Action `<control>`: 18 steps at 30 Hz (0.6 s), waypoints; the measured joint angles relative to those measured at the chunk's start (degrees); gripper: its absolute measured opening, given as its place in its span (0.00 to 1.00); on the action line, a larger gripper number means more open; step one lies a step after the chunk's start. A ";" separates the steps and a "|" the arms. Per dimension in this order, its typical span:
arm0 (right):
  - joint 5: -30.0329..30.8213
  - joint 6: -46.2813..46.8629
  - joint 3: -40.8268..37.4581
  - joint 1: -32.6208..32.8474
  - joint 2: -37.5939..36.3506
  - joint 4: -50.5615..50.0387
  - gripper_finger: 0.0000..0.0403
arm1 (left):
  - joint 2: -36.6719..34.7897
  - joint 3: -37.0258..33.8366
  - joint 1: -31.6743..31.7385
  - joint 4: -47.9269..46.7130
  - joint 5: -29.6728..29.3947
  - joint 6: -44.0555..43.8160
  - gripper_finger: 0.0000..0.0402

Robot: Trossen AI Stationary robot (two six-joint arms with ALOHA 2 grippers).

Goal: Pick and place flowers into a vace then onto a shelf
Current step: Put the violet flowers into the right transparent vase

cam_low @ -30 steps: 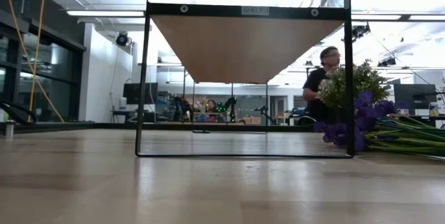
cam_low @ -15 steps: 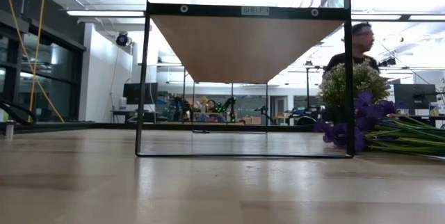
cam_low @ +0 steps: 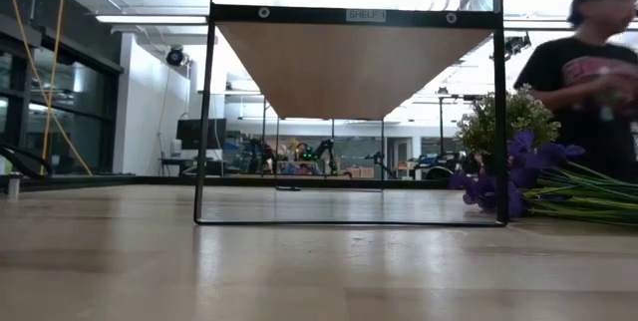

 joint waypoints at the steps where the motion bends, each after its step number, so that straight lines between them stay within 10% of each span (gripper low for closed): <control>1: 0.00 0.10 0.00 0.77 0.45 0.88 0.53 | 0.00 0.01 0.00 0.00 -0.09 0.00 0.58; 9: -4.54 -10.51 0.43 5.18 2.91 17.07 0.53 | 0.00 0.01 0.00 0.41 -0.49 0.00 0.58; 18: -15.73 -11.62 11.10 7.95 5.98 8.83 0.54 | 0.00 0.01 0.00 3.08 -0.52 0.00 0.58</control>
